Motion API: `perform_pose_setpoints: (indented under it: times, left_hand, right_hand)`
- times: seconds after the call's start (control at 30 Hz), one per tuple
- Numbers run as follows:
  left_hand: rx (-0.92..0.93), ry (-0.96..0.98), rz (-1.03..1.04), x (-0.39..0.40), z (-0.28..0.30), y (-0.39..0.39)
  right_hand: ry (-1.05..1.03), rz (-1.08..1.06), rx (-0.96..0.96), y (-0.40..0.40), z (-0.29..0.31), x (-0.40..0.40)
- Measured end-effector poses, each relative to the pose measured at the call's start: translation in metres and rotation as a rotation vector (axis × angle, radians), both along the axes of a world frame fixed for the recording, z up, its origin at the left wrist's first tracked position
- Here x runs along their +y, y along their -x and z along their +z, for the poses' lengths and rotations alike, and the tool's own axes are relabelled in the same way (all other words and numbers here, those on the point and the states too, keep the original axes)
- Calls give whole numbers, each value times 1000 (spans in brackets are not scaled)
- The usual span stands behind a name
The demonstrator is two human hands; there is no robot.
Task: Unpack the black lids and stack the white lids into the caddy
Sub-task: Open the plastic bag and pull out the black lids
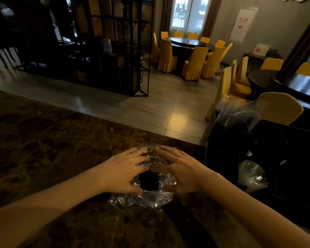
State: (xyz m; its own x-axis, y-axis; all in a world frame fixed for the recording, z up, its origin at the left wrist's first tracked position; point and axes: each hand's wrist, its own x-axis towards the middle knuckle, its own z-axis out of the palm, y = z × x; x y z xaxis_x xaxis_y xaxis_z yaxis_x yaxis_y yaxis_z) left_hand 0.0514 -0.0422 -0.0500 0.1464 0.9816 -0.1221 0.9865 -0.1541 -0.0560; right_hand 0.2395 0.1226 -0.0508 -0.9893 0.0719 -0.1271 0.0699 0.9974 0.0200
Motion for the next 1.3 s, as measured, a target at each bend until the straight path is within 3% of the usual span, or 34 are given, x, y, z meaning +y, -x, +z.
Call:
perform_pose_setpoints:
  times: [0.4, 0.87, 1.13, 1.3]
  left_hand:
    - [-181, -30, 71, -5, -45, 17]
    - [-729, 120, 296, -8, -106, 34]
    - [-822, 128, 351, -11, -124, 34]
    - [-763, 113, 326, -14, -130, 32]
  right_hand:
    - [120, -45, 5, 9, -34, 0]
    - [395, -136, -8, 8, -81, 4]
    - [512, -158, 73, 4, -103, 6]
    - [508, -200, -1, -1, -117, 7]
